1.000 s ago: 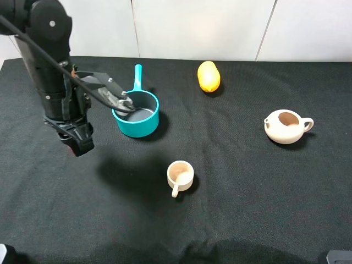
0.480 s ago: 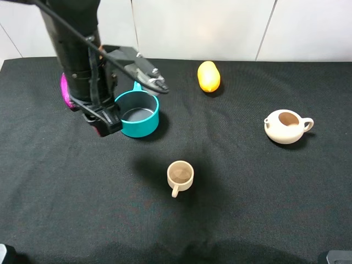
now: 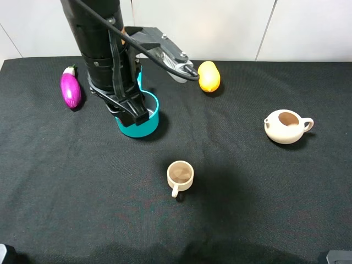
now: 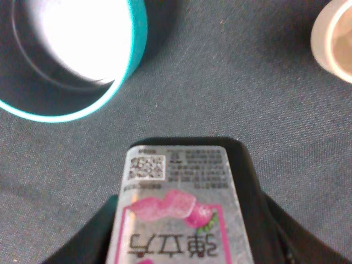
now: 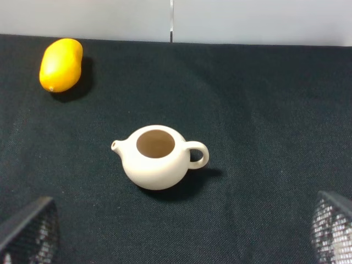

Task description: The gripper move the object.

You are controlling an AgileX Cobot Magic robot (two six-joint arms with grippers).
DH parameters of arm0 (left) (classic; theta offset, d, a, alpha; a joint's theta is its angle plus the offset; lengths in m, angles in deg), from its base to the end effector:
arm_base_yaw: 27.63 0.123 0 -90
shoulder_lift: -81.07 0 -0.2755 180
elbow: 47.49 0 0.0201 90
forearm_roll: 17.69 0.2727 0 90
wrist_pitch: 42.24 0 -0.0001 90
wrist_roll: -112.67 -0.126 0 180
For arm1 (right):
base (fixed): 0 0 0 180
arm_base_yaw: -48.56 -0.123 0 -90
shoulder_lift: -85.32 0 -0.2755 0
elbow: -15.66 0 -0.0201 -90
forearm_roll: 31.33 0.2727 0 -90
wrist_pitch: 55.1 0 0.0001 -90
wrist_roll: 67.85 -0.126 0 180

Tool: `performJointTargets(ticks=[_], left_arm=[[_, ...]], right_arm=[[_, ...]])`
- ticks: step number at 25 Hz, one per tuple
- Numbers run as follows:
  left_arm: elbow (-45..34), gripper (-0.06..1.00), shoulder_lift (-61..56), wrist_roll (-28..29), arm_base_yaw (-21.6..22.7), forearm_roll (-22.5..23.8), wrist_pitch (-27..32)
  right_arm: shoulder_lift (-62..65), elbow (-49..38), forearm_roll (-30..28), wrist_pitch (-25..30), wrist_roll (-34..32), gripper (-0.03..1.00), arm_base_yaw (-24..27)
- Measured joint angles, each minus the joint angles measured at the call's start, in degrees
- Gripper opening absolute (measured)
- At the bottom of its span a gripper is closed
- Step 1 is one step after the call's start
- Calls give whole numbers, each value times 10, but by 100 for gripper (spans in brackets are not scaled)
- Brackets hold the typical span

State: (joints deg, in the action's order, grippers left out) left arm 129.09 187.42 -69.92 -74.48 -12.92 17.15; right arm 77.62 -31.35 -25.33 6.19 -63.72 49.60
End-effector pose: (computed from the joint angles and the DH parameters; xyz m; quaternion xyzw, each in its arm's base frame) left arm 0.2560 -0.2599 0.1906 0.4320 0.8961 -0.0007 0.1016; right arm 0.0510 0.0106 0.2790 -0.0258 0.8465 0.0283 0.5310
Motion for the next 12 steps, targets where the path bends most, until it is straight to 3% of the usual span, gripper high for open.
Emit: performJointTargets(ticks=[6, 12], left_arm=[[9, 53, 8, 13, -14, -17, 3], [72, 53, 67, 13, -44, -31, 31]], right_arm=[[0, 0, 0, 0, 0, 69, 0], [0, 0, 0, 0, 0, 69, 0]])
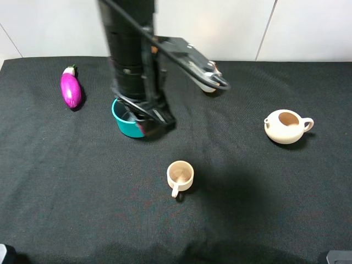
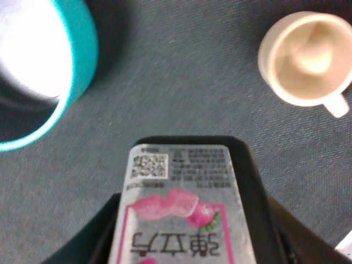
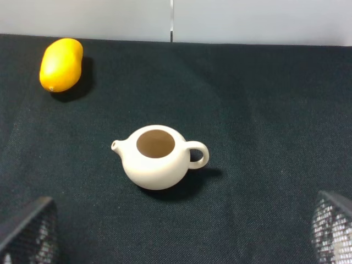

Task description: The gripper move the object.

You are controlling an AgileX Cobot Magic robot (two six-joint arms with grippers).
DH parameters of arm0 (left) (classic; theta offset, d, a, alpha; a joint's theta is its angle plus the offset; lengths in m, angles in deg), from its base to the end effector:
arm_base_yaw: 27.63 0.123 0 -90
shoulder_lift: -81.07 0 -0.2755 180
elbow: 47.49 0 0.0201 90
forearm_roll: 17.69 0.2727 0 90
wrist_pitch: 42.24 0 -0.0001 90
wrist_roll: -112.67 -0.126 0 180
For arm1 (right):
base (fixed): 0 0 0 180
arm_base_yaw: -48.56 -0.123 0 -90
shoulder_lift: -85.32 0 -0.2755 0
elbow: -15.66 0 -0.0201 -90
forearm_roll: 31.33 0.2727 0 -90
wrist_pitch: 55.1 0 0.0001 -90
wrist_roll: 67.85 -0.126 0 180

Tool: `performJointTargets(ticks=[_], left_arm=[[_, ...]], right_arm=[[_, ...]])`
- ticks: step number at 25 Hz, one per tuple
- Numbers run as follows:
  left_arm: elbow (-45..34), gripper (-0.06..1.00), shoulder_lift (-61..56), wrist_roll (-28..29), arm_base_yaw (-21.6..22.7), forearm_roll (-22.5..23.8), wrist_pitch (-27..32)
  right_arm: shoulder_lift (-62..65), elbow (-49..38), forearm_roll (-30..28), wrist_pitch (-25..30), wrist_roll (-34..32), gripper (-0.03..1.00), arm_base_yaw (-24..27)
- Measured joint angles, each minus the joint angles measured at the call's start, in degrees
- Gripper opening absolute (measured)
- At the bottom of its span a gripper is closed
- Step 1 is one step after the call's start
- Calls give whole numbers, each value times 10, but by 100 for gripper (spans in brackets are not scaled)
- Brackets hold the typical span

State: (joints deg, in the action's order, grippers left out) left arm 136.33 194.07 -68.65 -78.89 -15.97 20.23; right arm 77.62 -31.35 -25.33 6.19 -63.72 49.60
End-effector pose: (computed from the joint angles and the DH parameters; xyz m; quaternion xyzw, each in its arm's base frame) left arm 0.2467 -0.3021 0.1814 0.4470 0.8914 -0.0182 0.0718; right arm 0.0510 0.0106 0.2790 -0.0258 0.8465 0.0283 0.5310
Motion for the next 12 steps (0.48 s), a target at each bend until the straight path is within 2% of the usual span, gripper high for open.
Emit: performJointTargets(ticks=[12], left_arm=[[160, 53, 122, 0, -60, -5, 48]], right_arm=[[0, 0, 0, 0, 0, 69, 0]])
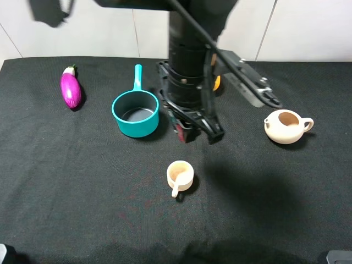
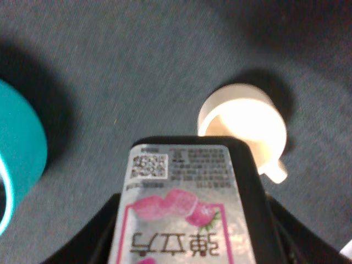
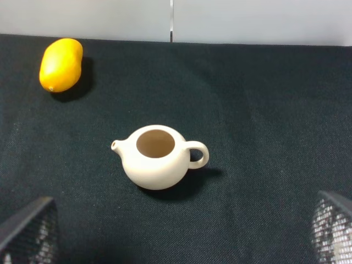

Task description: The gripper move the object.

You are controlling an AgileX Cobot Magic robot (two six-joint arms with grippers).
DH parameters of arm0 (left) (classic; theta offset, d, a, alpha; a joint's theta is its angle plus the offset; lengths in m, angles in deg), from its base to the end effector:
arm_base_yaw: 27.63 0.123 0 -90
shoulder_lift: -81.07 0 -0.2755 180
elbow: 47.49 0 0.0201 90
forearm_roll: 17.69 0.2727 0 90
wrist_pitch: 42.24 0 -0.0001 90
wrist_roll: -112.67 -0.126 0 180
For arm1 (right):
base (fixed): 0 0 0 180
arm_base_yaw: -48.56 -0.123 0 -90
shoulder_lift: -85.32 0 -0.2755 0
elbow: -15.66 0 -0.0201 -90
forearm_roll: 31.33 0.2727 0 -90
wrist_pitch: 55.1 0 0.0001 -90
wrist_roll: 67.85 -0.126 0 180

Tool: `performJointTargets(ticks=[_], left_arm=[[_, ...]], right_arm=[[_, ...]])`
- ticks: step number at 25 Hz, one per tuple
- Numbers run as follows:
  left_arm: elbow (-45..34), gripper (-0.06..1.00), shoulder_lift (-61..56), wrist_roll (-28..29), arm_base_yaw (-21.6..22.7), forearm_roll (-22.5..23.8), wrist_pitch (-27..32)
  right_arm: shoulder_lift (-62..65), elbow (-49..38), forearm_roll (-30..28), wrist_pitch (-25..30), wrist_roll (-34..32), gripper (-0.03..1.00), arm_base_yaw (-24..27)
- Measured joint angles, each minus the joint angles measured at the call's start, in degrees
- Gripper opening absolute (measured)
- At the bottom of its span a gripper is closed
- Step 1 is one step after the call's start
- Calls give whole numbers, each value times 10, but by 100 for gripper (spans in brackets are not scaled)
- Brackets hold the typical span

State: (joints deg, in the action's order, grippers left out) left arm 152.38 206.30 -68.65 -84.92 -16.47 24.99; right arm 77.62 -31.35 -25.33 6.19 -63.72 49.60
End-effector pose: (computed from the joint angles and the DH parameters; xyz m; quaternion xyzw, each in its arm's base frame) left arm 0.2417 -0.3717 0.1703 0.4914 0.8685 -0.0214 0.0618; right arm 0.0510 0.0106 0.2790 -0.0258 0.8465 0.0283 0.5310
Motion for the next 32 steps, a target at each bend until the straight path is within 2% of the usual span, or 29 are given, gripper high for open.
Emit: performJointTargets(ticks=[3, 8, 10, 16, 32], left_arm=[[39, 53, 26, 0, -8, -12, 2], [103, 53, 77, -10, -13, -69, 2], [128, 53, 94, -13, -19, -76, 2], [171, 53, 137, -14, -35, -77, 2], [175, 53, 196, -16, -45, -58, 2]], right_arm=[[0, 0, 0, 0, 0, 69, 0], [0, 0, 0, 0, 0, 69, 0], [0, 0, 0, 0, 0, 69, 0], [0, 0, 0, 0, 0, 69, 0], [0, 0, 0, 0, 0, 69, 0]])
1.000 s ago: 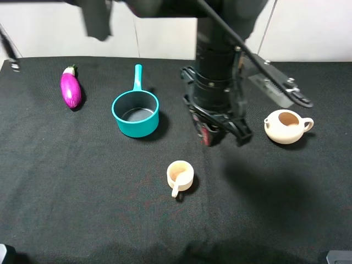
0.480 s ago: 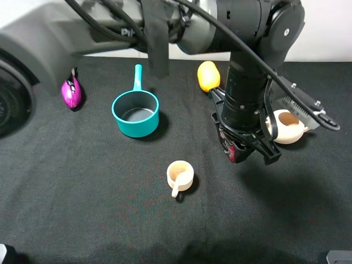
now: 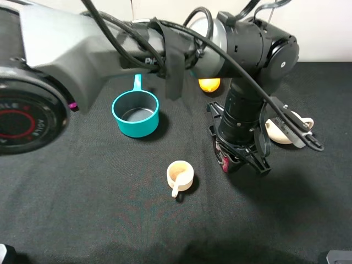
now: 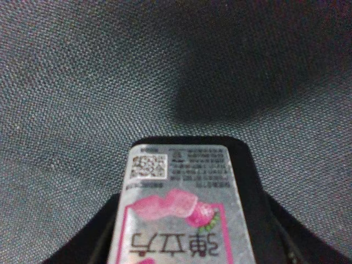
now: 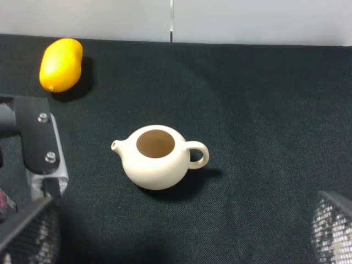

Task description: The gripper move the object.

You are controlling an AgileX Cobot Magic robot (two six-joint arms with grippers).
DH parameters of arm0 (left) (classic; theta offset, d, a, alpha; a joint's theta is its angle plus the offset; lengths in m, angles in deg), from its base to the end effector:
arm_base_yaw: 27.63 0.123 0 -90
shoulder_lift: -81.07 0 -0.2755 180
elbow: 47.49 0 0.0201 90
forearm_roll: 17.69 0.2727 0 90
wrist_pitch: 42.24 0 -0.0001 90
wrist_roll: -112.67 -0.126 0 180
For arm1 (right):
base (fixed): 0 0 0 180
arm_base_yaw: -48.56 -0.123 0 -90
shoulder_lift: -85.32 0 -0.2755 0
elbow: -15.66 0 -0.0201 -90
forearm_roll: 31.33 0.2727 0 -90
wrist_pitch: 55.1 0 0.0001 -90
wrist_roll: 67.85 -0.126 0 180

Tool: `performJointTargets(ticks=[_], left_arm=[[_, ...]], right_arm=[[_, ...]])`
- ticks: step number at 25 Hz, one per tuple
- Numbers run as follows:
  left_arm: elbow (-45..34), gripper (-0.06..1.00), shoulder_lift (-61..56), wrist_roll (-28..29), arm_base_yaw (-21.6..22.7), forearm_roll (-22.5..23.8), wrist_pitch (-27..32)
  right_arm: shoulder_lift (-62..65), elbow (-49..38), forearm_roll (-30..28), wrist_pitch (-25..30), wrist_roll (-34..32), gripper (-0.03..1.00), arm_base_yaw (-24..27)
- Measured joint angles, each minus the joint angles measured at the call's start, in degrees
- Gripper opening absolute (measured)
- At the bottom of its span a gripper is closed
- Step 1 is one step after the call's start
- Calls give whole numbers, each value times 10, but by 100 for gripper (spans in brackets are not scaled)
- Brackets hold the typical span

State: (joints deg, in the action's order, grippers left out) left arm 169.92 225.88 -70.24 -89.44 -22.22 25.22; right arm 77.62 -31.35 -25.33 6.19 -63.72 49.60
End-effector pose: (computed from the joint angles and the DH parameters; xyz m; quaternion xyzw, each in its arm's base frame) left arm 0.2294 -0.4474 0.0942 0.5229 0.8504 -0.0544 0.0208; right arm 0.0510 0.0106 0.2790 -0.0258 0.8465 0.0283 0.5310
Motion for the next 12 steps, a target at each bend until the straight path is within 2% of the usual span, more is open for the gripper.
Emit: performJointTargets(ticks=[12], left_arm=[[0, 53, 33, -1, 0, 2, 0]], right_arm=[[0, 0, 0, 0, 0, 69, 0]])
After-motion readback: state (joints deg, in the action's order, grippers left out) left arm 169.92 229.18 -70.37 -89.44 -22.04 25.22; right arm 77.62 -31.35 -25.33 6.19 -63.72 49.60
